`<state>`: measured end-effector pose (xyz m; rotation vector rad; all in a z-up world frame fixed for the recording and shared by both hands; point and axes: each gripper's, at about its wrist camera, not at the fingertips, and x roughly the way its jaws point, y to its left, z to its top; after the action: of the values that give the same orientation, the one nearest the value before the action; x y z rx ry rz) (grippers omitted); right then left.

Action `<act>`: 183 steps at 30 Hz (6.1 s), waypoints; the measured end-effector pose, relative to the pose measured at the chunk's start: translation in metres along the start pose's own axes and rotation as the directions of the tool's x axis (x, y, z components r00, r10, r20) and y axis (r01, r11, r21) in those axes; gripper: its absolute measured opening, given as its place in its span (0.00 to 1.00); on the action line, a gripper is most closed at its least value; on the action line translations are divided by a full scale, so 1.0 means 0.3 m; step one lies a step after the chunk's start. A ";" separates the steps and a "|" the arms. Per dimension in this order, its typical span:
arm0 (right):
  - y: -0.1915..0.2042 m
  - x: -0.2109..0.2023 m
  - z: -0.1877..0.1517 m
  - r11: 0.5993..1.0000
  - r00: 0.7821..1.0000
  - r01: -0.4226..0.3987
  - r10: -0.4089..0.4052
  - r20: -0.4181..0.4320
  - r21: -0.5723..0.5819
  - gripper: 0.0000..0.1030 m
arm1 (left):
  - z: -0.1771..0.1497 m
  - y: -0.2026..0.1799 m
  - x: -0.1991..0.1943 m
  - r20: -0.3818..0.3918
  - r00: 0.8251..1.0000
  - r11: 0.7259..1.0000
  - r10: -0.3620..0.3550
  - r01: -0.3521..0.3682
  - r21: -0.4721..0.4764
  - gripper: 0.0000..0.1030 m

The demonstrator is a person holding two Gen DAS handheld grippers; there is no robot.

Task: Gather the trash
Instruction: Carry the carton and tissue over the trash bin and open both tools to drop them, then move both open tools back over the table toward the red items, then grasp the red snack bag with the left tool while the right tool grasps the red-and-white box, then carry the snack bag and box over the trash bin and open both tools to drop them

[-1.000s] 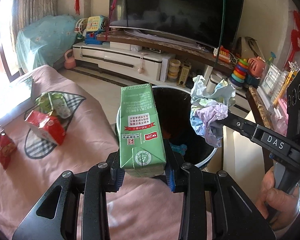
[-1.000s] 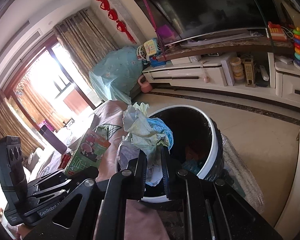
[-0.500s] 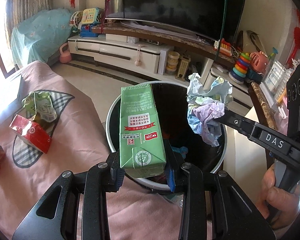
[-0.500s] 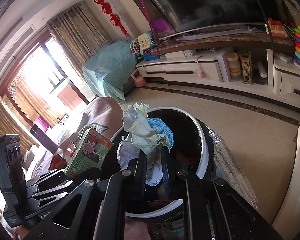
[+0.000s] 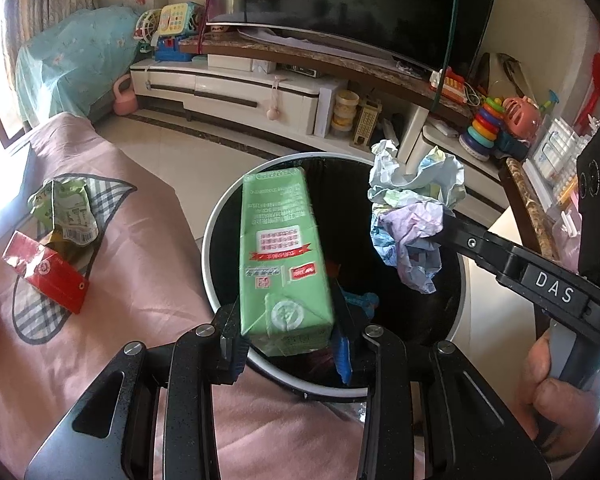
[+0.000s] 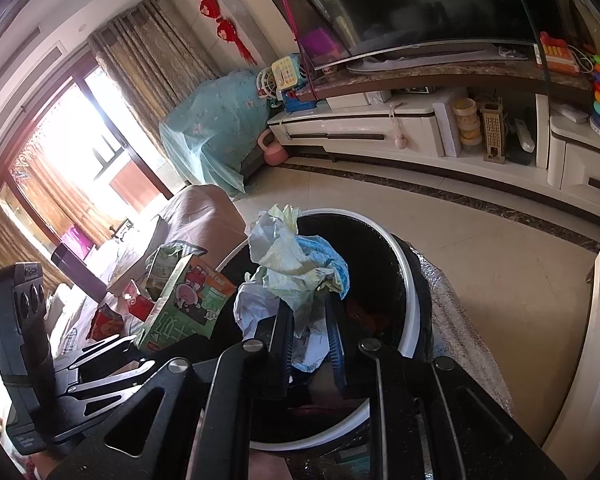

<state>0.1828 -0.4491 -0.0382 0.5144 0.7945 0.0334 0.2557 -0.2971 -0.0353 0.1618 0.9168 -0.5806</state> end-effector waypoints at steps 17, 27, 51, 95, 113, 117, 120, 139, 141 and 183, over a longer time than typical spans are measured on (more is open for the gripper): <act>0.041 -0.096 -0.057 0.999 0.995 -0.030 0.027 0.093 0.025 0.86 | -0.215 0.186 -0.186 0.050 0.997 0.987 0.060 -0.052 -0.150 0.76; 0.294 -0.067 -0.168 0.986 0.992 -0.121 0.124 0.019 -0.118 0.94 | -0.383 0.363 -0.347 0.075 0.986 0.958 0.152 -0.128 -0.258 0.80; 0.616 0.177 -0.336 0.921 0.967 -0.222 0.166 -0.191 -0.321 0.98 | -0.625 0.688 -0.472 0.044 0.957 0.863 0.285 -0.236 -0.447 0.82; 0.686 0.410 -0.196 0.893 0.970 -0.207 0.135 -0.201 -0.401 0.33 | -0.370 0.903 -0.287 0.056 0.966 0.885 0.251 -0.205 -0.419 0.07; 0.578 0.168 -0.270 0.922 0.972 -0.223 0.186 -0.143 -0.316 0.33 | -0.517 0.720 -0.448 0.111 0.970 0.899 0.217 -0.154 -0.409 0.06; 0.554 0.132 -0.269 0.928 0.974 -0.219 0.189 -0.125 -0.303 0.33 | -0.512 0.656 -0.456 0.111 0.969 0.912 0.222 -0.166 -0.376 0.06; 0.535 0.096 -0.271 0.931 0.975 -0.217 0.193 -0.109 -0.292 0.33 | -0.502 0.601 -0.452 0.112 0.970 0.924 0.217 -0.167 -0.345 0.06; 0.325 -0.135 -0.253 0.972 0.989 -0.137 0.144 0.025 -0.191 0.33 | -0.397 0.286 -0.401 0.118 0.986 0.982 0.118 -0.098 -0.164 0.06; 0.298 -0.152 -0.250 0.977 0.991 -0.121 0.130 0.044 -0.174 0.33 | -0.382 0.260 -0.390 0.117 0.987 0.985 0.110 -0.092 -0.147 0.06; 0.089 -0.214 -0.133 0.997 0.990 0.014 -0.003 0.139 -0.079 0.33 | -0.114 -0.021 -0.219 0.122 0.991 0.998 0.054 -0.057 0.022 0.06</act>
<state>0.1143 -0.4225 -0.0060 0.4327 0.6566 0.0206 0.1976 -0.2630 -0.0036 0.1727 0.7849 -0.5443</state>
